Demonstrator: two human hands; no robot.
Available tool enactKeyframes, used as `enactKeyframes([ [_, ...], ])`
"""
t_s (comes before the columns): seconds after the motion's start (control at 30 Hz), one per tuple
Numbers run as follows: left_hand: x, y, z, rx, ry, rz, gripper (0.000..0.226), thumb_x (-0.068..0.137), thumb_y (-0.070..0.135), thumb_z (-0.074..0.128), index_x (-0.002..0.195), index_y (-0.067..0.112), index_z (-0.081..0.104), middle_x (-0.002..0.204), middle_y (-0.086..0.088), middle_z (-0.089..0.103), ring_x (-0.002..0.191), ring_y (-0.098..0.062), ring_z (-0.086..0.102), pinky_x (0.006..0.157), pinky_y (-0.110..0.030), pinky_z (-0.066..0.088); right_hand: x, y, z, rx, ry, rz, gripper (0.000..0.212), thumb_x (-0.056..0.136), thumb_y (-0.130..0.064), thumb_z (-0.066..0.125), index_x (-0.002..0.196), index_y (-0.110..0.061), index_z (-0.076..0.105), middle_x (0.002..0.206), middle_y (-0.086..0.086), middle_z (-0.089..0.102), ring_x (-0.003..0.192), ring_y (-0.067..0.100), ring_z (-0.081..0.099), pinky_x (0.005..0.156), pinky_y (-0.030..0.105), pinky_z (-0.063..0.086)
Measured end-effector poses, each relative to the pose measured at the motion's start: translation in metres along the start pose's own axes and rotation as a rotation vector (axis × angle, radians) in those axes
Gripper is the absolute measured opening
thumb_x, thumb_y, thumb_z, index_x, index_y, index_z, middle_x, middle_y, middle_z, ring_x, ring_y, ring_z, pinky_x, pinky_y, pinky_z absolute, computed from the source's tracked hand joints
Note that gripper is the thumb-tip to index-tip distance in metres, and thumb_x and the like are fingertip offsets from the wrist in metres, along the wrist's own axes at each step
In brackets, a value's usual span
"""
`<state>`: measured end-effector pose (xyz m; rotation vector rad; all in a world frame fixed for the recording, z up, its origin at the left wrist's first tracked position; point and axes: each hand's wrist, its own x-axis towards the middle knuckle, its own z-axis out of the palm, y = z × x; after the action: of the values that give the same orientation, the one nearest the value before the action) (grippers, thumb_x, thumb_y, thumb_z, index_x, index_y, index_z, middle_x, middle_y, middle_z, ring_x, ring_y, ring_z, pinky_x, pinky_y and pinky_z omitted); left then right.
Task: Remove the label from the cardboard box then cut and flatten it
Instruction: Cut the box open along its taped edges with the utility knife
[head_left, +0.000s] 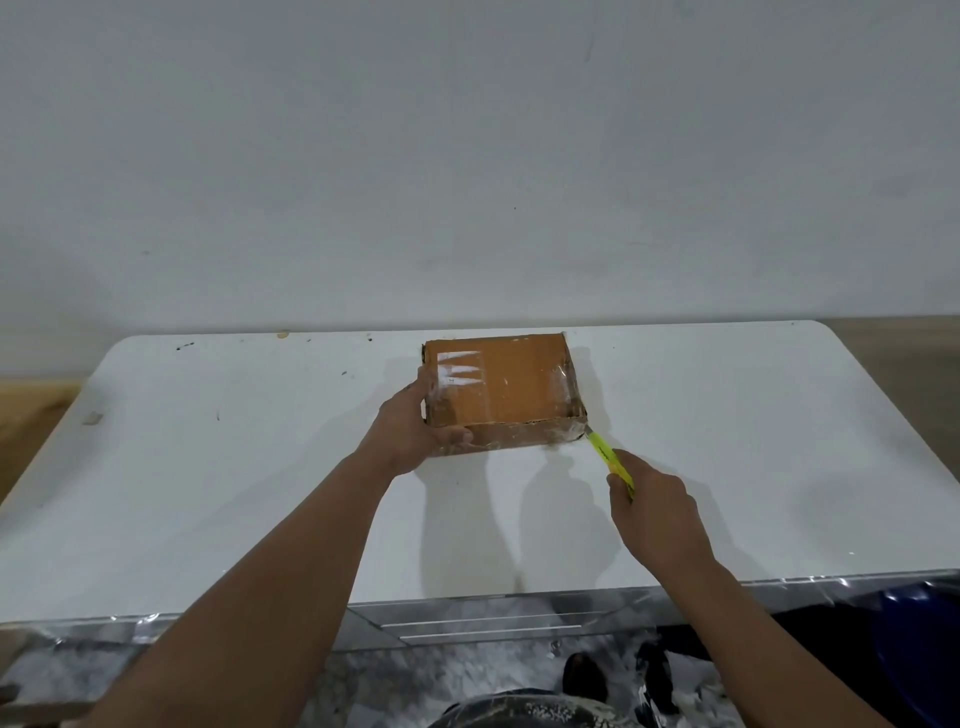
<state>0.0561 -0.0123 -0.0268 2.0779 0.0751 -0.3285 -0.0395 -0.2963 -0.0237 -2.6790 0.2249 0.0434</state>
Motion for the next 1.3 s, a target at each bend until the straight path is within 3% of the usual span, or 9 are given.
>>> enactKeyframes([
  [0.1, 0.001, -0.001, 0.000, 0.042, 0.014, 0.015, 0.091, 0.071, 0.025, 0.091, 0.147, 0.032, 0.041, 0.127, 0.003, 0.062, 0.085, -0.005, 0.062, 0.053, 0.001, 0.040, -0.004, 0.001, -0.002, 0.008, 0.001, 0.001, 0.034, 0.098, -0.024, 0.045, 0.131, -0.024, 0.054, 0.073, 0.001, 0.063, 0.066, 0.026, 0.059, 0.064, 0.032, 0.047],
  [0.23, 0.000, 0.002, -0.001, 0.045, 0.000, 0.012, 0.087, 0.073, 0.019, 0.089, 0.147, 0.027, 0.043, 0.129, -0.001, 0.060, 0.074, 0.002, 0.064, 0.054, -0.001, 0.043, -0.005, 0.004, -0.002, 0.010, 0.004, 0.004, 0.036, 0.099, -0.024, 0.045, 0.134, -0.022, 0.052, 0.072, 0.000, 0.060, 0.065, 0.024, 0.056, 0.063, 0.031, 0.042],
  [0.57, -0.005, 0.003, 0.002, 0.073, 0.042, 0.014, 0.094, 0.067, 0.035, 0.092, 0.145, 0.040, 0.039, 0.119, 0.015, 0.061, 0.096, -0.012, 0.063, 0.060, -0.001, 0.041, 0.010, 0.014, 0.014, -0.012, -0.041, 0.047, 0.029, 0.098, -0.025, 0.044, 0.124, -0.024, 0.057, 0.074, 0.001, 0.062, 0.065, 0.027, 0.060, 0.064, 0.032, 0.047],
  [0.67, -0.005, 0.001, 0.003, 0.109, 0.058, 0.020, 0.090, 0.061, 0.048, 0.091, 0.138, 0.037, 0.046, 0.121, 0.014, 0.061, 0.108, -0.017, 0.064, 0.079, -0.017, 0.050, 0.024, 0.015, 0.012, -0.048, -0.043, 0.049, 0.023, 0.096, -0.027, 0.044, 0.115, -0.024, 0.058, 0.075, 0.003, 0.063, 0.068, 0.030, 0.062, 0.064, 0.033, 0.049],
  [0.8, -0.014, 0.006, 0.001, 0.393, 0.032, 0.015, 0.105, 0.072, 0.072, 0.068, 0.155, 0.027, 0.021, 0.142, -0.003, 0.048, 0.128, -0.026, 0.050, 0.101, -0.039, 0.047, 0.049, 0.014, 0.007, -0.105, -0.043, 0.047, 0.019, 0.095, -0.027, 0.044, 0.108, -0.024, 0.058, 0.078, 0.004, 0.061, 0.069, 0.031, 0.060, 0.063, 0.032, 0.046],
  [0.97, -0.025, 0.002, -0.015, 0.660, 0.189, 0.168, 0.066, 0.090, 0.064, 0.049, 0.140, 0.021, 0.050, 0.146, -0.001, 0.042, 0.132, -0.027, 0.037, 0.104, -0.041, 0.042, 0.078, 0.011, 0.006, -0.107, -0.042, 0.057, 0.023, 0.095, -0.030, 0.043, 0.111, -0.028, 0.059, 0.085, 0.005, 0.063, 0.073, 0.031, 0.056, 0.066, 0.033, 0.044],
  [1.07, -0.029, 0.002, -0.022, 0.704, 0.107, 0.316, 0.055, 0.088, 0.058, 0.050, 0.127, 0.020, 0.059, 0.141, 0.002, 0.049, 0.130, -0.022, 0.045, 0.102, -0.036, 0.045, 0.095, 0.002, 0.009, -0.096, -0.052, 0.050, 0.022, 0.095, -0.029, 0.042, 0.108, -0.026, 0.060, 0.088, 0.006, 0.064, 0.078, 0.033, 0.057, 0.067, 0.033, 0.043],
  [1.17, -0.032, 0.003, -0.022, 0.827, 0.031, 0.410, 0.047, 0.093, 0.039, 0.059, 0.136, 0.021, 0.052, 0.137, -0.002, 0.054, 0.125, -0.024, 0.050, 0.102, -0.033, 0.042, 0.109, -0.008, 0.012, -0.091, -0.057, 0.050, 0.019, 0.096, -0.028, 0.042, 0.103, -0.022, 0.059, 0.089, 0.008, 0.063, 0.075, 0.032, 0.054, 0.067, 0.033, 0.042],
  [1.3, -0.025, 0.011, -0.018, 1.112, -0.054, 0.472, 0.070, 0.099, 0.029, 0.054, 0.154, 0.040, 0.012, 0.141, -0.004, 0.049, 0.126, -0.028, 0.045, 0.103, -0.036, 0.039, 0.121, -0.025, 0.018, -0.077, -0.070, 0.032, 0.018, 0.097, -0.027, 0.042, 0.097, -0.019, 0.058, 0.090, 0.011, 0.062, 0.074, 0.033, 0.054, 0.068, 0.034, 0.043],
])
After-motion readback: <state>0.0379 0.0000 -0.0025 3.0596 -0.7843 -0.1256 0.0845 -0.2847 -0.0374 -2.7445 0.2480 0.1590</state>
